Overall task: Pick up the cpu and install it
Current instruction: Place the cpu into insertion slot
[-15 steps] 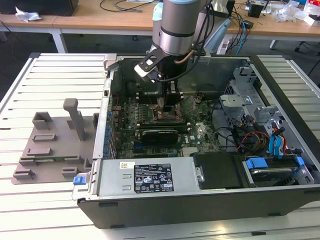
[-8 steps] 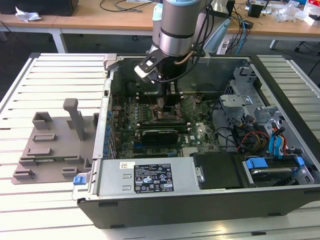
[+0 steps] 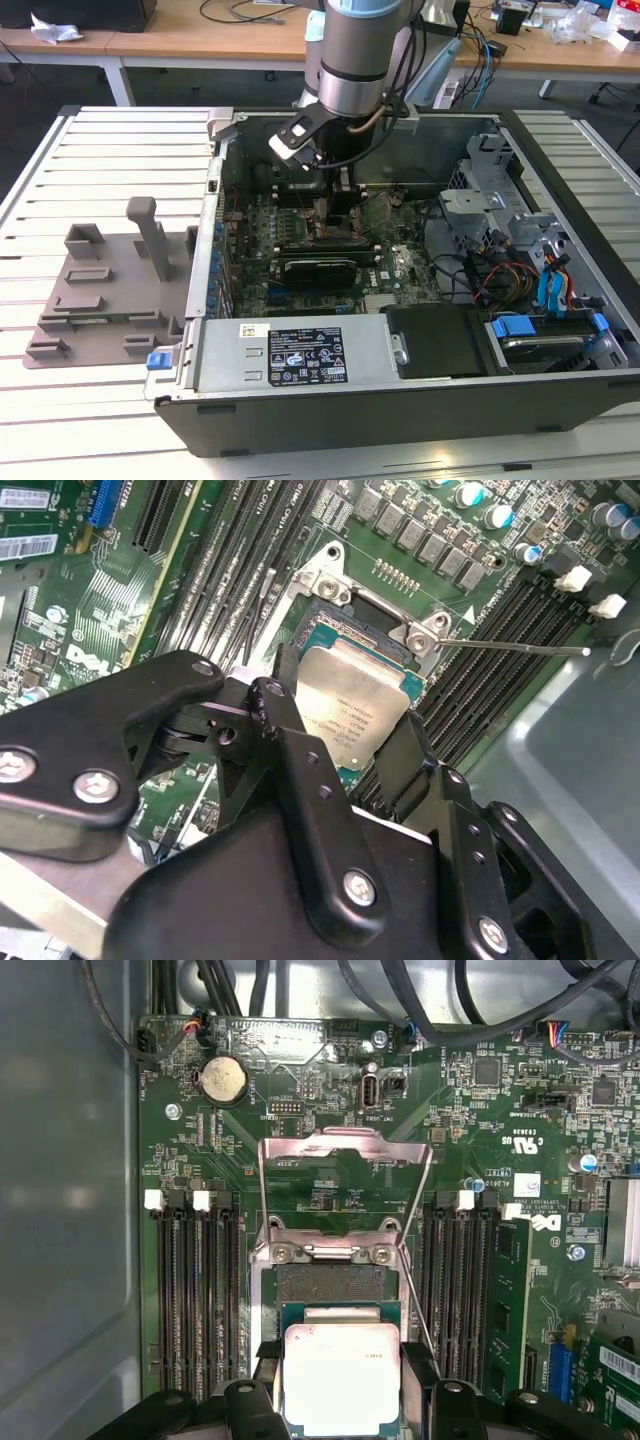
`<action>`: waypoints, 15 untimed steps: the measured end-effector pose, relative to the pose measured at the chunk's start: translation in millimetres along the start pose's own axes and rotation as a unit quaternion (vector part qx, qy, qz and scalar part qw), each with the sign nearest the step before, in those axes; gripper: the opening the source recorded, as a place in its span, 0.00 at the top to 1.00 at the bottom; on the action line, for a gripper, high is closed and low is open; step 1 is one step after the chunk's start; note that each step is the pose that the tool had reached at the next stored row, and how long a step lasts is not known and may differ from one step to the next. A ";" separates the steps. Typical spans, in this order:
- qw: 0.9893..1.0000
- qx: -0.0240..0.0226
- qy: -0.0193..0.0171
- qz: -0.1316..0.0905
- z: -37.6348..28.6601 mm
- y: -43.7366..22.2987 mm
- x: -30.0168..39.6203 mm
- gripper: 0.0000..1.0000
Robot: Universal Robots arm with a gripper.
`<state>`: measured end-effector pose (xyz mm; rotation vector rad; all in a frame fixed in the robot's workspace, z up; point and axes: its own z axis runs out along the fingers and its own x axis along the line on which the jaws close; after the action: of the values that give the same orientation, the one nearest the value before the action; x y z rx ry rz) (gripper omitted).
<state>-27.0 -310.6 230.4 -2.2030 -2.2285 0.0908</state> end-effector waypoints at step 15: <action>1.000 0.000 -0.008 0.000 11.9 2.9 2.3 0.45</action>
<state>-24.7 -308.7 218.3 -2.2110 -2.2359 0.1094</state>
